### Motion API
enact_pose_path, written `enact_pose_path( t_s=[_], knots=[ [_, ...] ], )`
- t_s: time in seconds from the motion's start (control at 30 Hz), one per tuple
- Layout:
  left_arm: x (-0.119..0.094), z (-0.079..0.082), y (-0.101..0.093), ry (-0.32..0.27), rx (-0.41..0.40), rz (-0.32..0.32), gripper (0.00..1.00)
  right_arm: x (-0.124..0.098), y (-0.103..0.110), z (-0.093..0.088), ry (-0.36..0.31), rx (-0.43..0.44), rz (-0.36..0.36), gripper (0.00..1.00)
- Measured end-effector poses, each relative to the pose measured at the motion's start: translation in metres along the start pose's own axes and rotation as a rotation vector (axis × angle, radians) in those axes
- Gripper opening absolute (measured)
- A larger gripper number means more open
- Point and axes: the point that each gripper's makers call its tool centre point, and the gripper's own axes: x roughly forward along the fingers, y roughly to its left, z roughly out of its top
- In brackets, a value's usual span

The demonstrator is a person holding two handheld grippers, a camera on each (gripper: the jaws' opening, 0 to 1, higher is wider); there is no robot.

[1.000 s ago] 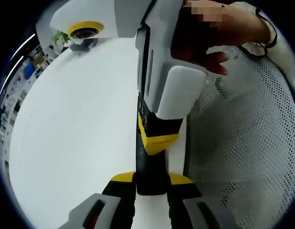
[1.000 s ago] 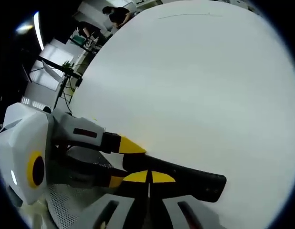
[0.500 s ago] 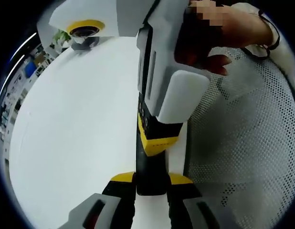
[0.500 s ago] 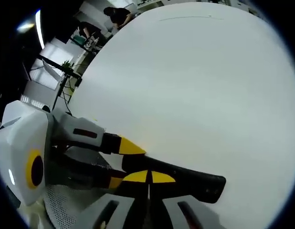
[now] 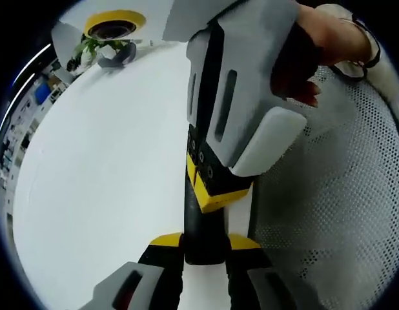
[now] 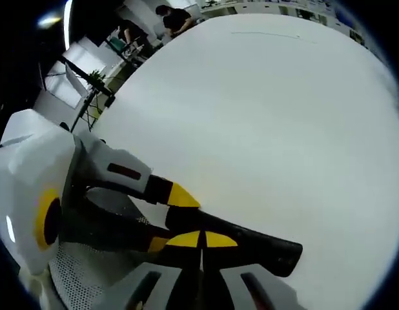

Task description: Press the specified remote control buttons in sequence, fully releasing each button before pressing the next.

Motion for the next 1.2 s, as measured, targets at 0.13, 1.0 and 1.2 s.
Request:
enact_pose_path(
  t_s=[0.13,1.0,1.2],
  knots=[
    [0.001,0.002,0.002,-0.009,-0.090,0.017,0.23,-0.007,0.002,0.011,-0.057,-0.021,-0.003,0.00],
    [-0.003,-0.001,0.013,0.015,0.006,0.005,0.21,-0.147,-0.016,0.091,-0.776,-0.089,-0.142,0.48],
    [-0.004,0.001,0.023,0.021,0.021,0.001,0.21,-0.162,-0.014,0.094,-0.846,-0.151,-0.179,0.58]
  ],
)
